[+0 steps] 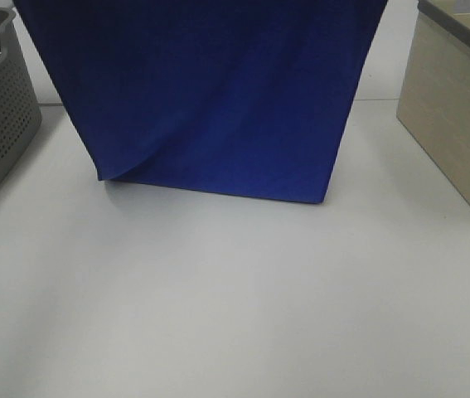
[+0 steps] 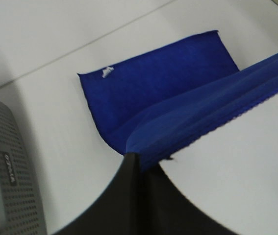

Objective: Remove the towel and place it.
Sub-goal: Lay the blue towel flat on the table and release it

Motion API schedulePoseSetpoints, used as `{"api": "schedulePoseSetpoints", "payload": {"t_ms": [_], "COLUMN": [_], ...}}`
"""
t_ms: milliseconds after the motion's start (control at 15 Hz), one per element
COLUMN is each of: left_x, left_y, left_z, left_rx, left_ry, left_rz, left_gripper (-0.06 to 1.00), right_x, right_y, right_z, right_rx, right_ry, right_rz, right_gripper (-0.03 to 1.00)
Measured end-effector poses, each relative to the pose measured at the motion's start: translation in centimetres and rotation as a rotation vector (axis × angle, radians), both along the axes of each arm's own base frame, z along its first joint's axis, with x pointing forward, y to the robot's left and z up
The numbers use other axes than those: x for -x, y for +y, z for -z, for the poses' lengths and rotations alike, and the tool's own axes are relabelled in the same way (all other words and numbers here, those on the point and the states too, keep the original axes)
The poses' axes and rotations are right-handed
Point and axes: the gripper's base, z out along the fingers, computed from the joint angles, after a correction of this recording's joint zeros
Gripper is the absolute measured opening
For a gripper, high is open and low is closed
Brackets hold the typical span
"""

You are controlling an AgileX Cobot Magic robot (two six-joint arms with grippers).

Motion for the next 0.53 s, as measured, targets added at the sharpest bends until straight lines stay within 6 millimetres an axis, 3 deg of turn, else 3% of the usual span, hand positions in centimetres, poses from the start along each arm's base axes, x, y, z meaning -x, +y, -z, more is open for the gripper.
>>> {"api": "schedulePoseSetpoints", "payload": {"t_ms": [333,533], "left_x": [6.5,9.7], "left_y": [0.8,1.1], "left_z": [0.5,1.2], "left_rx": [0.112,0.166], "left_ry": [0.061,0.085], "left_rz": [0.027,0.047], "left_gripper": [0.0,0.0], "right_x": [6.3,9.1], "right_y": [-1.4,-2.1], "right_z": [0.0,1.2], "right_rx": [-0.059,-0.069], "right_ry": [0.04,0.076], "right_rz": [-0.022,-0.024], "right_gripper": [0.02,0.02]}}
